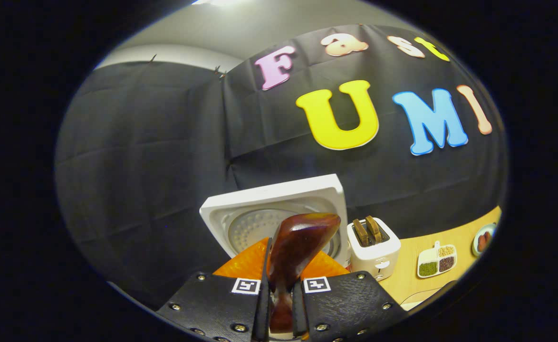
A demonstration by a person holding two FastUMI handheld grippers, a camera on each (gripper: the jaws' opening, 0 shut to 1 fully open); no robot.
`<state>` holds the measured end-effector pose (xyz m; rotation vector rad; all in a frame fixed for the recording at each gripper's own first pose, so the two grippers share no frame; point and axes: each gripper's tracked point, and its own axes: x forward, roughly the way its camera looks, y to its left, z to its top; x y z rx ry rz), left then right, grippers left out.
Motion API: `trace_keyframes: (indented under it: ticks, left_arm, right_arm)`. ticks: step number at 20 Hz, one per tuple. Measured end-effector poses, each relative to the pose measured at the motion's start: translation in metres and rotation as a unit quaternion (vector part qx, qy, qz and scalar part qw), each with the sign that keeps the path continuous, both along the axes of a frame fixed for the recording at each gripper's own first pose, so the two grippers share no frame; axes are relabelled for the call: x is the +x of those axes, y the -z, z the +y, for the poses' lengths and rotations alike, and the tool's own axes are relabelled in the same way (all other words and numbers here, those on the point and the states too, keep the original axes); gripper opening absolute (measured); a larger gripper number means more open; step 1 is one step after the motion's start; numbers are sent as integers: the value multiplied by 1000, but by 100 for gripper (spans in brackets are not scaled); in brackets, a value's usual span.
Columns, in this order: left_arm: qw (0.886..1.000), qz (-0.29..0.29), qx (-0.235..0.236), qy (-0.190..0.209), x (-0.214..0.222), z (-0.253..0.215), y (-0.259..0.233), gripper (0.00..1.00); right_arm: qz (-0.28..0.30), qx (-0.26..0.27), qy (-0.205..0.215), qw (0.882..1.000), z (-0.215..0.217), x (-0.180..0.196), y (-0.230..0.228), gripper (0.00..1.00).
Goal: Close the left gripper, press the button to open the rice cooker; take a wooden spoon from the chopstick holder with the right hand, scoop a spoonful of rice and pour it into the rice cooker, then put the wooden spoon back into the chopstick holder.
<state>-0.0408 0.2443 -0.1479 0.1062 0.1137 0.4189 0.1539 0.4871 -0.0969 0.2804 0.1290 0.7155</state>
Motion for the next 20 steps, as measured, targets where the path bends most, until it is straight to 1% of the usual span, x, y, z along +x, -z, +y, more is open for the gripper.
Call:
trace_keyframes:
  ticks: [2,5,7,10,12,14,17,20]
  left_arm:
    - [1000,-3,2,10,3,-11,-5,95]
    - [1000,-5,1,27,13,-31,-10,94]
    - [999,-5,-1,38,16,-43,-13,94]
    - [998,-3,1,55,20,-62,-15,94]
    - [998,-1,-2,70,21,-77,-14,94]
    - [996,4,-9,86,25,-93,-10,99]
    - [994,8,-16,104,25,-115,-8,98]
    - [993,11,-18,120,27,-138,-9,94]
  right_arm:
    - [22,43,20,999,-29,8,-10,19]
    - [46,99,59,992,-79,22,-21,19]
    - [45,121,93,987,-121,33,-27,19]
    - [52,140,137,979,-177,42,-26,19]
    - [41,139,163,976,-212,44,-27,19]
    - [33,137,190,972,-251,44,-25,19]
    - [17,124,234,964,-316,43,-16,19]
    - [12,112,284,952,-389,44,1,19]
